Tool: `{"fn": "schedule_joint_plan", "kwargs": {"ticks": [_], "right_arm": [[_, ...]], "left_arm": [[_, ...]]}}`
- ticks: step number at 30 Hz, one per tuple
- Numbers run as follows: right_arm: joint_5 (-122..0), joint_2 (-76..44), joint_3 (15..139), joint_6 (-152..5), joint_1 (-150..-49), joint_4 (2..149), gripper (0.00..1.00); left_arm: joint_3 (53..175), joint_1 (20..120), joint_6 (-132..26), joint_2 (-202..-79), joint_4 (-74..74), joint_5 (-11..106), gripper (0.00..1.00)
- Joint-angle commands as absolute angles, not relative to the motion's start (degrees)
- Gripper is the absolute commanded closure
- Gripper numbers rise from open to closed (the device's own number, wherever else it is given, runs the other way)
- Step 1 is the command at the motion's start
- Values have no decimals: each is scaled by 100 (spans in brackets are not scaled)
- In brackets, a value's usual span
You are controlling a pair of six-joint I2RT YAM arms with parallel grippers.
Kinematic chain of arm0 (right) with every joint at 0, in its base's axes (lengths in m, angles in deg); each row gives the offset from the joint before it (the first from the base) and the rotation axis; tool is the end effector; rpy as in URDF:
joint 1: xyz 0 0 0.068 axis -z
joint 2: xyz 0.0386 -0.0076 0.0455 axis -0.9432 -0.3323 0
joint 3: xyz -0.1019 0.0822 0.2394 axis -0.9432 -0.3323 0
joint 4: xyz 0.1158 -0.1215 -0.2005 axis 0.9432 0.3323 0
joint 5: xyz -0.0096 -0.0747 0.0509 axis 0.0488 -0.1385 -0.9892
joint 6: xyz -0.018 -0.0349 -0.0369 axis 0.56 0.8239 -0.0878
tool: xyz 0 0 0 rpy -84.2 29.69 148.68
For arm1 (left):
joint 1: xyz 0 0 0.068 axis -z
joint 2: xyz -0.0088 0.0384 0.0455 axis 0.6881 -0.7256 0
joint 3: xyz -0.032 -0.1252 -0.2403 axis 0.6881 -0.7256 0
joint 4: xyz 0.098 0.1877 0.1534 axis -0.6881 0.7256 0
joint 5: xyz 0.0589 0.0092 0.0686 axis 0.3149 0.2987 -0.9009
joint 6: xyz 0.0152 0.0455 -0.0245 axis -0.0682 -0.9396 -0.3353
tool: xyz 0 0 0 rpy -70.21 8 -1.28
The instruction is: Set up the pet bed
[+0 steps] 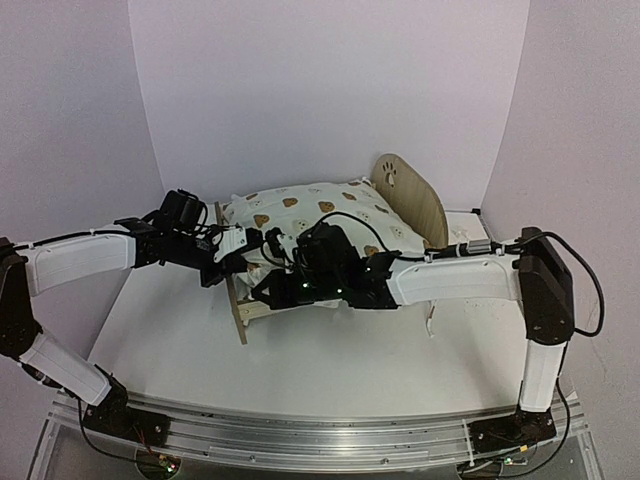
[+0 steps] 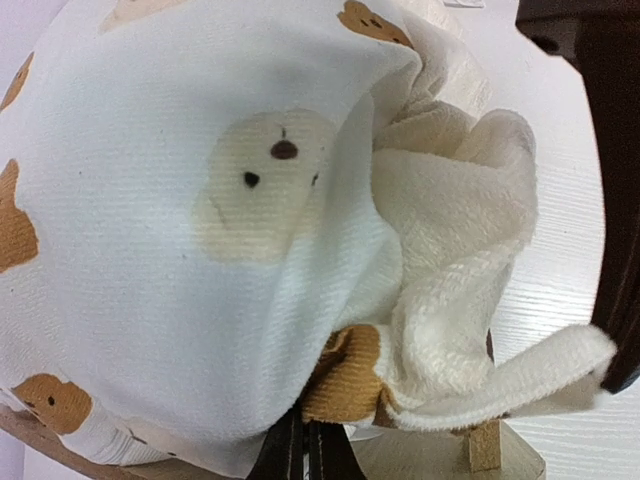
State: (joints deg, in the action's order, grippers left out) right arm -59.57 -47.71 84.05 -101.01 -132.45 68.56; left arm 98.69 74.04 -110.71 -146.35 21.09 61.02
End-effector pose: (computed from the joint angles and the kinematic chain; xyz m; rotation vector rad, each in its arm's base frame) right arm 0.2156 0.4113 0.2421 -0.6011 2.1030 1.1387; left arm 0.2555 -0.1661 0.2564 1.5552 1.6604 -0.2945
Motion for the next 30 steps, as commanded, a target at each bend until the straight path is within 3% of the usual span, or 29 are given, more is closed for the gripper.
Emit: {"fn": "schedule_joint_plan", "kwargs": {"ticks": [1, 9, 20, 30], "right_arm": [[-7104, -4285, 8362, -10141, -13124, 6559, 100], [-9141, -4227, 8801, -10337, -13055, 5974, 100], [-9388, -3394, 8081, -11098, -12661, 4450, 100], [-9343, -2521, 7355, -11134, -12432, 4405, 94]], "left_arm": [[9794, 7316, -11116, -14572, 1962, 5926, 100], [9744, 7287, -11154, -14576, 1944, 5927, 100], [9714, 7269, -11197, -14578, 1919, 5954, 100], [9720, 7264, -11239, -14587, 1900, 5961, 100]]}}
